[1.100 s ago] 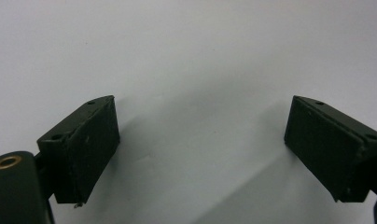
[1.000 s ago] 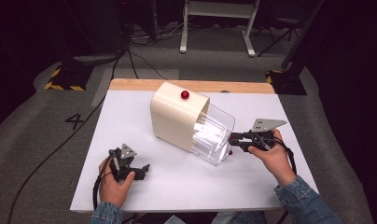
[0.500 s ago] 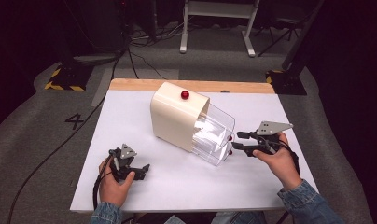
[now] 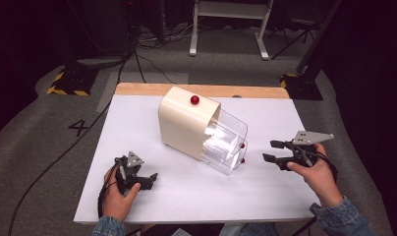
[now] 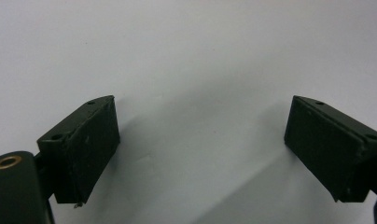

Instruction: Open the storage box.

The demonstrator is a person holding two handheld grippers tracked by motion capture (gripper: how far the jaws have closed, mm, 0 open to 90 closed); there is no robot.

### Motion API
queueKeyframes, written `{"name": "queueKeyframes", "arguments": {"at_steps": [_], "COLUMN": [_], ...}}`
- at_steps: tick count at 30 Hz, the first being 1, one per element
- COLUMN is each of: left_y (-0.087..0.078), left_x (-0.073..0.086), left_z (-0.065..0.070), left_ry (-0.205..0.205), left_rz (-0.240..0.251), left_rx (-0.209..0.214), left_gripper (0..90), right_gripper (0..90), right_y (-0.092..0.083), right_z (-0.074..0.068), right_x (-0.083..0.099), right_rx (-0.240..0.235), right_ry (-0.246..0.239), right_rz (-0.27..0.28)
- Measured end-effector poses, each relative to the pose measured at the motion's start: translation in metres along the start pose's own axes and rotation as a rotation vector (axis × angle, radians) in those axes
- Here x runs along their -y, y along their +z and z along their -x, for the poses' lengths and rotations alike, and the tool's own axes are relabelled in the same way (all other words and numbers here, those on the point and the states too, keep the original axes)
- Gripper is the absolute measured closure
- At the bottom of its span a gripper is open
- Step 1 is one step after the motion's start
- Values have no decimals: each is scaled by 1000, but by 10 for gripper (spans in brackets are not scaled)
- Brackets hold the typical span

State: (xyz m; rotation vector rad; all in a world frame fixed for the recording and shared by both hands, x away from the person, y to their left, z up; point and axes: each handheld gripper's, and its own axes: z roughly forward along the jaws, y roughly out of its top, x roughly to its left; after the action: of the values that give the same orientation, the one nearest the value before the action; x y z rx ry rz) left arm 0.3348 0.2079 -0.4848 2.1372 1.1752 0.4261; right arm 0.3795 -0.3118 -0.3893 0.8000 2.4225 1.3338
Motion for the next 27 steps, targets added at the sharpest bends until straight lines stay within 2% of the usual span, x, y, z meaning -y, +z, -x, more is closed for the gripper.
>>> {"name": "queueKeyframes", "arguments": {"at_steps": [9,14,20,23,27], "left_y": [0,0,0,0,0], "left_x": [0,0,0,0,0], "left_z": [0,0,0,0,0], "left_ry": [1,1,0,1,0], "left_rz": [-1,-3,-3,-3,-4], "left_rx": [0,0,0,1,0], "left_gripper": [103,102,102,102,102], "right_gripper": [327,315,296,291,280], "right_y": [-27,-37,-42,-42,-39], "right_z": [19,30,40,42,43], "right_x": [28,48,72,83,96], "right_rx": [49,95,132,137,139], "right_ry": [49,76,100,117,109], "right_rz": [-80,-117,-174,-188,-203]}}
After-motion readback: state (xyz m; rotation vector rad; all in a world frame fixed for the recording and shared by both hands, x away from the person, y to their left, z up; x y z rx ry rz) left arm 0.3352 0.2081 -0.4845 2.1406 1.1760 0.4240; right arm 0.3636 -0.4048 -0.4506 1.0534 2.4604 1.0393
